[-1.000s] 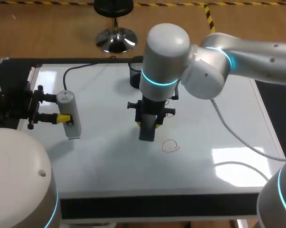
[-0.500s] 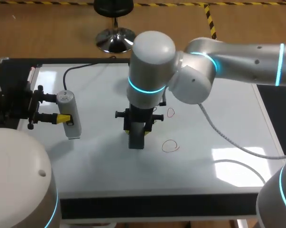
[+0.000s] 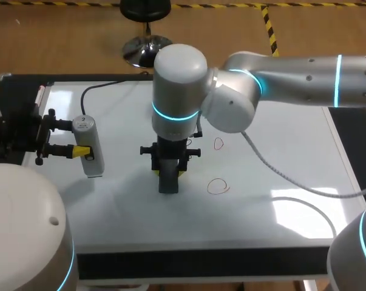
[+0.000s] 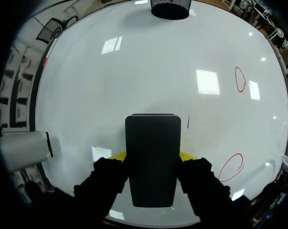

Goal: Pick up the inspection probe, press it on each red-marked spot on the whiteboard one by one, put down the probe, pick up the eraser, and wipe off all the red marks.

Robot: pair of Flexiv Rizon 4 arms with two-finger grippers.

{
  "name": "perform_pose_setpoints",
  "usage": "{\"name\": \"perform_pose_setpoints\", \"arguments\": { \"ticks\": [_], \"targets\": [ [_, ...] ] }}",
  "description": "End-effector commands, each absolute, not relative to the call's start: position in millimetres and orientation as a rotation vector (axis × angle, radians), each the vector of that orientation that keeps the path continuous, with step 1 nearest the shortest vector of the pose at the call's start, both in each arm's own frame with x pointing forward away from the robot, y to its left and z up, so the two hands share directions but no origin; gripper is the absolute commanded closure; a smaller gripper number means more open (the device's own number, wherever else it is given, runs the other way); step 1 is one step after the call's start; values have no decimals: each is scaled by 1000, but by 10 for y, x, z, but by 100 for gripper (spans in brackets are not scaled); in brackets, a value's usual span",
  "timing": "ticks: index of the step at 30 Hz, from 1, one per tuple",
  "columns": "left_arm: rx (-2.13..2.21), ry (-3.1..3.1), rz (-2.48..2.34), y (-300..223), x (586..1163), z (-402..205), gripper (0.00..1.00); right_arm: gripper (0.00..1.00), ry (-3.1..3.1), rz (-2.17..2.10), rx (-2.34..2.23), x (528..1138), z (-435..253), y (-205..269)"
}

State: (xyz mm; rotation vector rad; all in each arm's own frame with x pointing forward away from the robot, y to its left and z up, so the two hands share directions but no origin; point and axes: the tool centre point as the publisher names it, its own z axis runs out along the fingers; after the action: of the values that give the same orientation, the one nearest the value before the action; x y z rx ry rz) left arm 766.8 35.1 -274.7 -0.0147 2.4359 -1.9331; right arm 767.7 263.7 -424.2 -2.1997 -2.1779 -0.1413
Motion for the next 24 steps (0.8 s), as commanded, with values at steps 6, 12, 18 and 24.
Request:
{"name": "perform_pose_setpoints", "arguments": {
  "ticks": [6, 12, 18, 24],
  "targets": [
    [-17, 2436, -1928, 347, 7654, -2721, 100, 100, -2147, -108, -2220, 7744, -4374, 2496],
    [-17, 2436, -1928, 347, 7654, -2721, 100, 100, -2116, -116, -2259, 7790, -4357, 2308],
    [-17, 2436, -1928, 347, 7654, -2721, 100, 100, -2092, -111, -2301, 7814, -4320, 2134],
    [-17, 2436, -1928, 347, 7654, -2721, 100, 100, -2056, -122, -2320, 7824, -4292, 1998]
  ]
}}
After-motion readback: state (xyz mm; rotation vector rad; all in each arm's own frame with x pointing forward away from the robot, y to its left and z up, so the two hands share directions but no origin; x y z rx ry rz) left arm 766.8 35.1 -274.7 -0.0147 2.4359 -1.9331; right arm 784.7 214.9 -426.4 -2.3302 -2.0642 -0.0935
